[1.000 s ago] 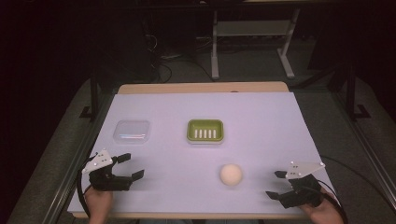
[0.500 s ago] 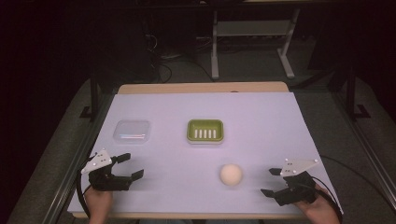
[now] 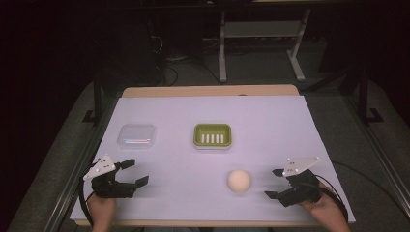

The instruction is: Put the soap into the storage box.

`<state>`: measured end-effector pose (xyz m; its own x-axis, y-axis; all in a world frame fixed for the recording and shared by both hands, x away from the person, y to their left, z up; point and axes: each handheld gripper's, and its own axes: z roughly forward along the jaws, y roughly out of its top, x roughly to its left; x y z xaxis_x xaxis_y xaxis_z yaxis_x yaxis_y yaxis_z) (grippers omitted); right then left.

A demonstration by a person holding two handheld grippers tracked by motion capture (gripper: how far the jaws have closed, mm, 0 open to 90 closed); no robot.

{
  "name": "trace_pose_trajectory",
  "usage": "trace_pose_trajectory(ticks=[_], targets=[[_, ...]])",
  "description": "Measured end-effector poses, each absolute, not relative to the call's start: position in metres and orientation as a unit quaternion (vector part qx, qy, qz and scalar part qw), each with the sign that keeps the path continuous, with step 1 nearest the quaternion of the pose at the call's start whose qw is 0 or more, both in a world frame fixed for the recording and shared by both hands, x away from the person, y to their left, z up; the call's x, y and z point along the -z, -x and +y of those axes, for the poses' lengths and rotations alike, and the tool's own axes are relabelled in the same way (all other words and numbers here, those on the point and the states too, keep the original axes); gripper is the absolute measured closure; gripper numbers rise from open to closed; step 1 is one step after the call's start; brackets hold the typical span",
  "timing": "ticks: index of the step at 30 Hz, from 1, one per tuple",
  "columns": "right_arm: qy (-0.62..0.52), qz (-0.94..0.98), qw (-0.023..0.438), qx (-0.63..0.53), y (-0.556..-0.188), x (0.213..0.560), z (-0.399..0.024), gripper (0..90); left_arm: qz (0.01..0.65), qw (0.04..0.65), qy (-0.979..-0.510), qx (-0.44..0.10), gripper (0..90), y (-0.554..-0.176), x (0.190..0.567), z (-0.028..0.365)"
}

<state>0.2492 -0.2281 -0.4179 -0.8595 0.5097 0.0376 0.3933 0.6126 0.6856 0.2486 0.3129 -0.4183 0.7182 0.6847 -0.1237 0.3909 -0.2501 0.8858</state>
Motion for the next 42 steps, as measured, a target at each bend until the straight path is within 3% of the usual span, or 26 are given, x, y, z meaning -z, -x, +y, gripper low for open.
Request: trace_pose_trajectory(ticks=[42], targets=[[-0.198, 0.922, 0.049, -0.328, -0.289, 0.404, -0.164, 18.2, 0.347, 0.507, -0.776, -0.145, 13.2, -0.249, 0.417, 0.315]])
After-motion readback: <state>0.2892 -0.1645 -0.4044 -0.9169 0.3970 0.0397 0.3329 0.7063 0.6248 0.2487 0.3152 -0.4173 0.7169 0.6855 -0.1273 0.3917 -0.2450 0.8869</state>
